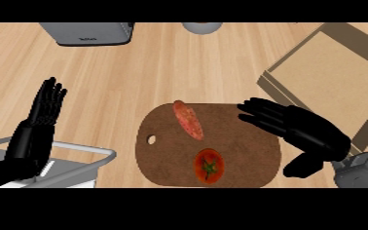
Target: Pick the tomato from the cutting board and place it in the cardboard box
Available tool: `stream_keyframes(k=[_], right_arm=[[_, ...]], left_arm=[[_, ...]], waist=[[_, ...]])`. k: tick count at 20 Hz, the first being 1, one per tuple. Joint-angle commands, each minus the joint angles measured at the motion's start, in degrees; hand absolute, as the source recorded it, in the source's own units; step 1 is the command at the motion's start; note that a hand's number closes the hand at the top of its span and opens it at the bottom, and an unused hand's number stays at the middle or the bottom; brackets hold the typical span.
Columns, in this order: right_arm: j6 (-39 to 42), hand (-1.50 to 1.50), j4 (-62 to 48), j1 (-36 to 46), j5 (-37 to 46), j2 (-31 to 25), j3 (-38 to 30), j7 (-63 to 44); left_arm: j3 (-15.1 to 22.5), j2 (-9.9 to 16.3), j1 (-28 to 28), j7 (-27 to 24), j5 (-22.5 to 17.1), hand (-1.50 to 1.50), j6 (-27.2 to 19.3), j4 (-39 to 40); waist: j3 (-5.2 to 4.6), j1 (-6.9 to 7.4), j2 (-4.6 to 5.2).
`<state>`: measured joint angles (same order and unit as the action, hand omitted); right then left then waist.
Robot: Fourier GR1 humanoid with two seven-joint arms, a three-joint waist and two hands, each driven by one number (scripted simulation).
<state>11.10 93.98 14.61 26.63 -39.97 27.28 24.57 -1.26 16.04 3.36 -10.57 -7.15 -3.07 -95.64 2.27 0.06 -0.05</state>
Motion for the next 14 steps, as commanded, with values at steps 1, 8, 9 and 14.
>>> stream_keyframes(k=[1, 8, 9, 14], right_arm=[[1.46, -1.50, 0.59, 0.83, 5.58, 0.59, 4.74, -5.32], [3.11, -1.50, 0.55, 2.73, 11.06, 3.94, 9.09, -13.27], [3.00, -1.50, 1.06, 2.88, 11.60, 5.84, 9.99, -15.18], [4.19, -1.50, 0.48, 4.45, 13.05, 7.62, 11.38, -16.91]], left_arm=[[-3.81, 7.76, 2.51, 6.78, 9.24, 0.00, -4.74, 8.81], [-4.92, 6.10, 2.36, 8.44, 11.32, 0.00, -3.81, 8.09], [-5.24, 5.85, 3.02, 7.75, 10.99, 0.00, -2.92, 7.73], [-6.20, 5.14, 1.14, 10.14, 12.74, 0.00, -2.78, 7.73]], waist=[[-2.23, 0.48, 1.10], [-2.10, 0.27, 1.06], [-2.15, 0.60, 0.85], [-1.99, -0.19, 1.13]])
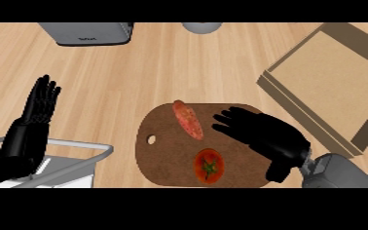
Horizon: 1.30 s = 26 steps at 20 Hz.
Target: Pick the tomato from the cutting board and place it in the cardboard box
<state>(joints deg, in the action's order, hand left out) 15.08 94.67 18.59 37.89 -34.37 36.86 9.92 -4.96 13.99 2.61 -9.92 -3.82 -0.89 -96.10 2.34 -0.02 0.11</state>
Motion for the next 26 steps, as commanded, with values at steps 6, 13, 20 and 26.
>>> stream_keyframes(k=[6, 13, 20, 26], right_arm=[[1.37, -1.50, 0.46, 0.39, 2.41, 5.63, 4.17, -4.99], [2.68, -1.50, 1.90, -0.15, 3.20, 8.57, 8.20, -5.21], [3.23, -1.50, 3.79, -0.67, 4.77, 9.39, 9.82, -7.11], [4.27, -1.50, 0.88, -0.04, 7.87, 10.30, 10.30, -11.92]], left_arm=[[-4.26, 6.59, 3.18, 8.15, 10.85, 0.00, -4.37, 7.67], [-5.93, 5.25, 2.73, 8.12, 11.36, 0.00, -3.56, 8.44], [-7.21, 4.95, 3.47, 9.13, 11.95, 0.00, -1.77, 7.33], [-7.22, 3.18, 2.89, 7.31, 13.97, 0.00, -1.69, 8.15]], waist=[[-2.10, -0.13, 0.80], [-2.13, -0.89, 0.87], [-2.12, -1.27, 0.60], [-2.15, -1.41, 1.08]])
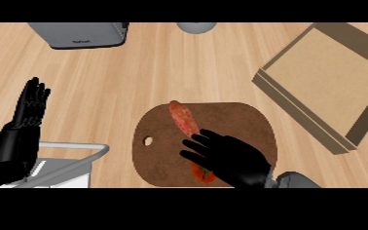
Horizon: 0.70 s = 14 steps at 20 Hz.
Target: Pick the tomato from the cutting board and place it in the cardboard box
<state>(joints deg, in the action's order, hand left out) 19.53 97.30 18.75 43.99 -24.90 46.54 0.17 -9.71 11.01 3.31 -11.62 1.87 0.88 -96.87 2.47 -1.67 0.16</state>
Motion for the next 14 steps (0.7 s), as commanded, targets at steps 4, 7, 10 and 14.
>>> stream_keyframes(k=[4, 7, 10, 14], right_arm=[[0.20, -1.50, -2.67, -0.32, 2.86, 3.67, 1.67, -5.37], [-3.60, 1.50, -4.23, 0.17, 5.67, 5.66, 2.25, -5.68], [-7.50, 1.50, -3.96, 2.66, 7.60, 6.65, 0.40, -4.88], [-10.67, 1.50, -4.36, 3.88, 10.69, 8.37, 0.84, -5.64]], left_arm=[[-3.85, 6.52, 2.52, 9.00, 8.92, 0.00, -2.69, 8.33], [-3.09, 5.09, 2.52, 9.04, 10.26, 0.00, -2.94, 7.76], [-3.29, 4.20, 3.16, 8.98, 10.15, 0.00, -2.58, 7.49], [-4.70, 5.20, 0.19, 10.25, 9.90, 0.00, -2.45, 7.81]], waist=[[-2.27, 0.77, 0.95], [-2.16, 1.07, 0.91], [-2.13, 1.56, 0.90], [-2.13, 0.79, 1.01]])
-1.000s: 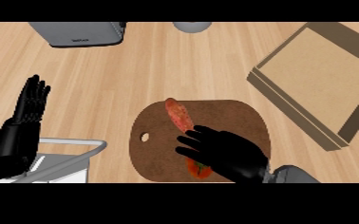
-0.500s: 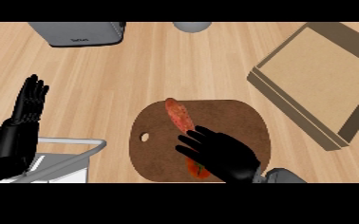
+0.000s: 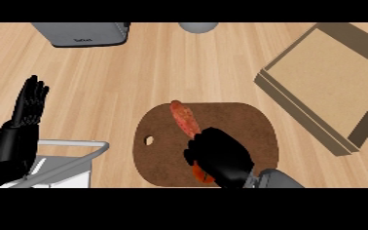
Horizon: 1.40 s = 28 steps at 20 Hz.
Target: Pick the tomato from the cutting board and place it in the cardboard box
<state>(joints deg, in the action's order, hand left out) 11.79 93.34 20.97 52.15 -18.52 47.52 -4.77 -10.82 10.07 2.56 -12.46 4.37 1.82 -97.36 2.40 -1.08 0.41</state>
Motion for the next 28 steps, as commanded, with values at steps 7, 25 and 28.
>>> stream_keyframes(k=[7, 25, 28], right_arm=[[-10.68, 1.50, 0.87, -1.91, 2.78, -7.99, -11.26, -0.71], [-17.54, 1.50, -16.98, -5.37, -25.17, -32.35, -53.79, 22.21], [-13.14, 1.50, -18.72, -5.63, -30.25, -34.06, -56.05, 27.64]], left_arm=[[-5.11, 4.20, 5.37, 8.67, 7.28, 0.00, -3.46, 7.37], [-10.47, 0.37, 8.84, 4.08, 9.85, 0.00, 0.48, 5.50], [-10.04, 0.18, 6.90, 4.84, 11.46, 0.00, -0.37, 6.16]], waist=[[-1.86, -3.49, 0.80], [-1.54, -3.86, 1.04], [-1.71, -3.76, 0.99]])
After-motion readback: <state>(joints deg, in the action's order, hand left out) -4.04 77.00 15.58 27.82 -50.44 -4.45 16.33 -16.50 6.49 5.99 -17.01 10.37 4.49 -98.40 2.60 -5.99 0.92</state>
